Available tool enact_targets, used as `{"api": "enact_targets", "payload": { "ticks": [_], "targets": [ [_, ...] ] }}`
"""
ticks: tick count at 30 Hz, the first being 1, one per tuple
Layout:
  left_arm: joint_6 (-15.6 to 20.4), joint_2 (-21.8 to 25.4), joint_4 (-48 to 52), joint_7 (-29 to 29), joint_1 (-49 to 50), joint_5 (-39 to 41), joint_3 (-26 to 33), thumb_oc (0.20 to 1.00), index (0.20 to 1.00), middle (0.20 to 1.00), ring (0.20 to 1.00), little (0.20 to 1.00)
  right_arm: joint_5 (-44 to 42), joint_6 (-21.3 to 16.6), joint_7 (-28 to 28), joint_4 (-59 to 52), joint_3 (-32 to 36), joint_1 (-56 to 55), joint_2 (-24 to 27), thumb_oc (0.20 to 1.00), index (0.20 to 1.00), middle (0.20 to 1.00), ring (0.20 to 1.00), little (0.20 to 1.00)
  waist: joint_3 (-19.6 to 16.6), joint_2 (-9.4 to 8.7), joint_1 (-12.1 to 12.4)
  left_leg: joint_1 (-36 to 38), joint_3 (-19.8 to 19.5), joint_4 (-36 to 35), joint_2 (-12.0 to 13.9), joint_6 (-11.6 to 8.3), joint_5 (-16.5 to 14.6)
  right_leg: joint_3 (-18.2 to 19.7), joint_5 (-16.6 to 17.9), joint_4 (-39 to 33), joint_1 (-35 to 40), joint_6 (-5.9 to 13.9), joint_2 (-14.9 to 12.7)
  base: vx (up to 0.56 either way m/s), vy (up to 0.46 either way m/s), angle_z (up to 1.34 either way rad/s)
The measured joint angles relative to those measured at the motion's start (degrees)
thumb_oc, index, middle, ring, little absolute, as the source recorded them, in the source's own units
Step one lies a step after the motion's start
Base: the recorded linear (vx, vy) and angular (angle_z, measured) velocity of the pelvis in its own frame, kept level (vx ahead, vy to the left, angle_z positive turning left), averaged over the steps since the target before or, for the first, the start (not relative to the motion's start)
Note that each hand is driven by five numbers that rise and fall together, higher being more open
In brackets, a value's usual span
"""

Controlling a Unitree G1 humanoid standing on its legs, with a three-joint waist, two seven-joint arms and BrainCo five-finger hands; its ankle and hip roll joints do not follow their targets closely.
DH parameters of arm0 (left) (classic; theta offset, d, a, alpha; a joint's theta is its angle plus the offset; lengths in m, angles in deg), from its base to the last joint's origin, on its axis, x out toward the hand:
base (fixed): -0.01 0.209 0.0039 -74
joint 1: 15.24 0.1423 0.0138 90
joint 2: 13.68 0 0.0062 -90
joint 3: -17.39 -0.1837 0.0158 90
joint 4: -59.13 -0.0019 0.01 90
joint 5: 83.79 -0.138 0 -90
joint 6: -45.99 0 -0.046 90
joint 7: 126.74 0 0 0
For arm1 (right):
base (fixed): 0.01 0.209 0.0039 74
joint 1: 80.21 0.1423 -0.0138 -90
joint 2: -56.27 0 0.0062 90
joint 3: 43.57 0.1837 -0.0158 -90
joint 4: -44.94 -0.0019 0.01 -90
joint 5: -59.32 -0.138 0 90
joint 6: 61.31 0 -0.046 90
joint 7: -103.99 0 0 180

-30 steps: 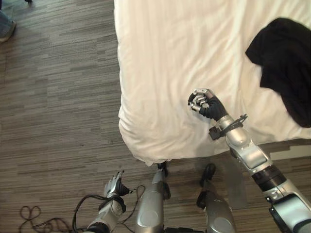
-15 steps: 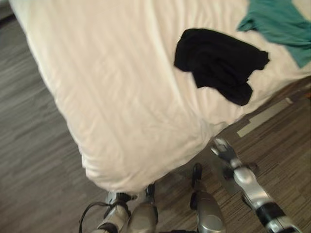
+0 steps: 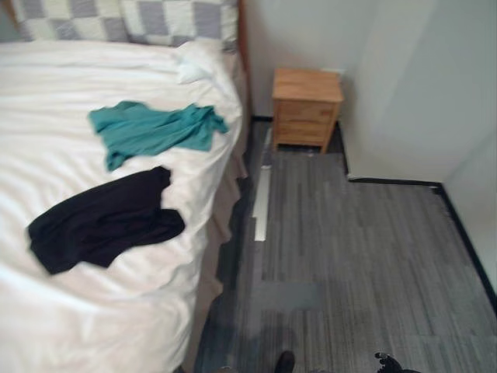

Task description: Tidy up the quilt and then pick up the clothes from the bed and put them into the laundry hamper.

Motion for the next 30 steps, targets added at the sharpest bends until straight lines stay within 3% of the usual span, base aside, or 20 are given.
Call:
{"api": "enact_targets", "payload": {
  "ticks": [1, 3, 5, 7, 8, 10, 11, 13, 14, 15, 16, 18, 19, 20, 23, 26, 27, 28, 29, 30],
  "targets": [
    [0.4, -0.1, 0.3, 0.3, -1.3, 0.6, -0.1, 1.0, 1.0, 1.0, 1.0, 1.0, 0.0, 0.1, 0.0, 0.3, -0.1, 1.2, 0.0, 1.0, 1.0, 1.0, 1.0, 1.0, 1.0, -0.44, 1.6, -1.1, -0.6, -1.7, -2.0, 0.23, 0.0, 1.2, 0.7, -0.7, 0.2, 1.44, -0.4, 0.1, -0.054, -1.31],
    [0.5, -0.6, 0.7, 0.7, -3.9, 0.9, 0.0, 1.0, 1.0, 1.0, 1.0, 1.0, 0.0, -0.3, 0.1, 0.3, -0.5, 2.1, 0.0, 1.0, 1.0, 1.0, 1.0, 1.0, 2.6, -0.7, 1.8, -5.0, 0.0, -6.7, -3.8, 1.75, 2.0, 1.5, 1.0, -2.6, 1.0, 2.04, -1.0, 0.12, -0.02, -0.51],
    [1.1, -1.0, 1.3, 0.8, -6.3, 0.9, -0.1, 1.0, 1.0, 1.0, 1.0, 1.0, -0.1, 0.3, 0.0, 2.6, -0.4, 2.3, -0.2, 1.0, 1.0, 1.0, 1.0, 1.0, 5.5, 0.69, 1.9, -7.8, 2.8, -14.5, -6.5, 2.69, 8.7, 1.6, 0.3, -3.0, 3.1, 2.68, -0.9, 0.24, -0.057, 0.03],
    [1.2, -1.2, 0.1, 0.5, -7.0, 0.9, 0.0, 1.0, 1.0, 1.0, 1.0, 1.0, -0.2, 0.7, 0.0, 4.1, 0.8, 3.2, -0.2, 1.0, 1.0, 1.0, 1.0, 1.0, 6.5, 1.52, 2.2, -8.2, 5.1, -19.7, -7.4, 2.44, 13.5, 1.1, -0.1, -3.0, 3.8, 2.83, -0.8, 0.19, -0.036, 0.02],
    [0.7, -1.1, -1.0, 0.3, -7.2, 0.9, 0.0, 1.0, 1.0, 1.0, 1.0, 1.0, -0.2, 0.8, 0.1, 4.6, 0.9, 3.6, -0.2, 1.0, 1.0, 1.0, 1.0, 1.0, 7.2, 2.17, 2.1, -6.9, 6.1, -23.3, -7.4, 3.08, 16.1, 1.7, -0.2, -2.9, 4.7, 3.73, -0.1, 0.15, -0.017, -0.22],
    [0.5, -1.1, -1.8, -0.5, -5.9, 0.9, 0.0, 1.0, 1.0, 1.0, 1.0, 1.0, -0.2, 0.2, 0.1, 4.8, 2.9, 3.6, -0.5, 1.0, 1.0, 1.0, 1.0, 1.0, 7.5, 2.37, 3.4, -2.5, 5.9, -27.9, -7.5, 5.77, 17.2, 2.7, -1.3, -1.9, 6.4, 5.53, 0.0, 0.15, -0.02, -0.36],
    [0.2, -1.2, -2.1, -1.6, -5.0, 0.8, -0.3, 1.0, 1.0, 1.0, 1.0, 1.0, -0.2, -0.1, 0.2, 4.7, 3.6, 3.5, -0.8, 1.0, 1.0, 1.0, 1.0, 1.0, 7.7, 2.31, 3.4, 1.9, 6.4, -32.1, -8.0, 10.3, 19.1, -0.3, -3.0, 1.7, 7.5, 8.28, -0.8, 0.17, -0.014, -0.18],
    [0.1, -1.2, -2.1, -1.6, -5.6, 0.7, -0.7, 1.0, 1.0, 1.0, 1.0, 1.0, -0.3, -0.1, 0.0, 4.2, 4.5, 4.0, -1.0, 1.0, 1.0, 1.0, 1.0, 1.0, 8.3, 2.7, 3.3, 3.7, 6.5, -32.4, -7.6, 14.43, 18.8, -4.1, -3.9, 11.3, 4.7, 10.19, -1.8, 0.11, -0.002, -0.1],
    [-0.1, -1.5, -2.2, -1.9, -6.2, 0.6, -0.8, 1.0, 1.0, 1.0, 1.0, 1.0, -0.6, -0.1, 0.1, 3.5, 6.5, 4.8, -0.7, 1.0, 1.0, 1.0, 1.0, 1.0, 9.4, 4.39, 3.1, 4.6, 6.2, -32.0, -6.7, 14.96, 18.7, -4.1, -3.4, 23.4, -0.1, 11.41, -3.1, 0.12, -0.056, 0.26],
    [0.1, -1.4, -2.6, -2.0, -6.1, 0.5, -1.8, 1.0, 1.0, 1.0, 1.0, 1.0, -1.3, 0.3, 0.3, 0.6, 8.4, 4.8, -0.5, 1.0, 1.0, 1.0, 1.0, 1.0, 9.9, 5.86, 0.3, 5.4, 4.1, -32.4, -6.6, 15.84, 17.3, -4.0, -5.5, 39.3, -9.6, 17.35, -7.3, 0.1, -0.058, 0.68],
    [0.5, -1.6, -2.6, -1.9, -6.2, 0.5, -2.1, 1.0, 1.0, 1.0, 1.0, 1.0, -1.7, 0.6, 0.4, 0.2, 8.0, 4.3, -0.9, 1.0, 1.0, 1.0, 1.0, 1.0, 10.0, 6.03, -0.5, 5.6, 3.1, -32.7, -7.6, 15.25, 16.8, -3.1, -6.7, 36.1, -10.7, 17.74, -9.6, 0.17, -0.134, 0.99],
    [0.8, -2.2, -2.2, -1.6, -6.6, 0.4, -2.3, 1.0, 1.0, 1.0, 1.0, 1.0, -2.7, 1.4, 0.4, 0.0, 7.3, 4.1, -1.4, 1.0, 1.0, 1.0, 1.0, 1.0, 9.5, 4.65, -0.6, 5.6, 1.0, -32.9, -10.3, 15.5, 16.5, -0.9, -7.2, 24.2, -10.4, 16.89, -12.8, 0.12, -0.139, 1.07],
    [1.8, -2.0, -1.5, -2.7, -7.6, 0.3, -3.0, 1.0, 1.0, 1.0, 1.0, 1.0, -3.4, 0.9, 0.3, 0.1, 6.9, 4.3, -2.0, 1.0, 1.0, 1.0, 1.0, 1.0, 8.8, 3.56, -0.8, 5.6, -1.8, -32.7, -12.4, 15.41, 16.8, 6.5, -6.8, 12.9, -9.1, 16.54, -13.1, 0.15, -0.172, 1.3],
    [2.0, -2.1, -1.8, -3.8, -7.9, 0.8, -2.9, 1.0, 1.0, 1.0, 1.0, 1.0, -3.5, 0.6, 0.2, 0.0, 7.0, 5.3, -3.0, 1.0, 1.0, 1.0, 1.0, 1.0, 8.5, 2.94, -0.8, 6.0, -2.8, -32.7, -13.5, 15.62, 16.6, 8.1, -5.7, 7.7, -8.0, 16.26, -13.4, 0.19, -0.224, 1.09],
    [1.3, -2.3, -2.2, -3.8, -7.0, 2.3, -2.3, 1.0, 1.0, 1.0, 1.0, 1.0, -3.5, -0.1, 0.1, 0.0, 6.9, 6.9, -5.0, 1.0, 1.0, 1.0, 1.0, 1.0, 7.6, 2.33, -0.3, 9.1, -4.2, -32.7, -14.4, 16.0, 15.5, 3.0, -0.4, 1.8, -4.0, 14.59, -13.3, 0.12, -0.148, 0.47],
    [0.9, -1.6, -0.7, -3.4, -3.6, 2.4, -2.1, 1.0, 1.0, 1.0, 1.0, 1.0, -3.4, 0.1, 0.1, 0.5, 6.9, 5.4, -5.3, 1.0, 1.0, 1.0, 1.0, 1.0, 4.4, 1.78, -0.2, 12.0, -5.8, -32.7, -15.3, 14.2, 12.9, 2.0, 9.2, -3.1, 0.8, 11.8, -13.4, 0.1, -0.119, 0.23],
    [1.4, -0.6, -0.3, -1.4, 0.5, 2.6, -0.1, 1.0, 1.0, 1.0, 1.0, 1.0, -3.0, 1.0, 0.0, 1.4, 5.2, 2.9, -3.0, 1.0, 1.0, 1.0, 1.0, 1.0, 2.7, 4.83, 0.5, 11.6, -4.8, -31.1, -8.8, 9.4, 10.7, -0.5, 6.1, -3.1, 2.4, 8.13, -7.5, 0.05, -0.063, -0.13],
    [1.4, -0.6, -0.3, -1.4, 0.4, 2.6, -0.1, 1.0, 1.0, 1.0, 1.0, 1.0, -3.0, 1.0, 0.0, 1.4, 5.2, 2.9, -3.0, 1.0, 1.0, 1.0, 1.0, 1.0, 2.7, 4.83, 0.5, 11.6, -4.7, -31.1, -8.8, 9.4, 10.7, -0.5, 6.1, -3.1, 2.4, 8.13, -7.5, 0.18, -0.115, 0.0],
    [0.7, -0.5, -1.0, -2.3, 0.1, 2.1, -0.1, 1.0, 1.0, 1.0, 1.0, 1.0, -4.7, 1.5, -0.1, 1.7, 7.4, 2.7, -3.3, 1.0, 1.0, 1.0, 1.0, 1.0, 3.4, 3.96, -1.7, 11.7, -2.4, -31.1, -8.6, 8.51, 10.2, -2.3, 6.7, -2.7, 2.6, 8.43, -7.8, 0.15, -0.064, 0.11],
    [0.3, -0.5, -1.7, -2.9, 0.2, 2.1, 0.1, 1.0, 1.0, 1.0, 1.0, 1.0, -5.4, 1.5, -0.1, 1.8, 8.2, 2.9, -3.4, 1.0, 1.0, 1.0, 1.0, 1.0, 3.4, 4.4, -2.5, 12.4, -1.2, -31.9, -8.2, 8.1, 10.1, -3.7, 6.4, -2.8, 2.9, 9.02, -7.9, 0.2, -0.077, 0.07]
  ]
}}
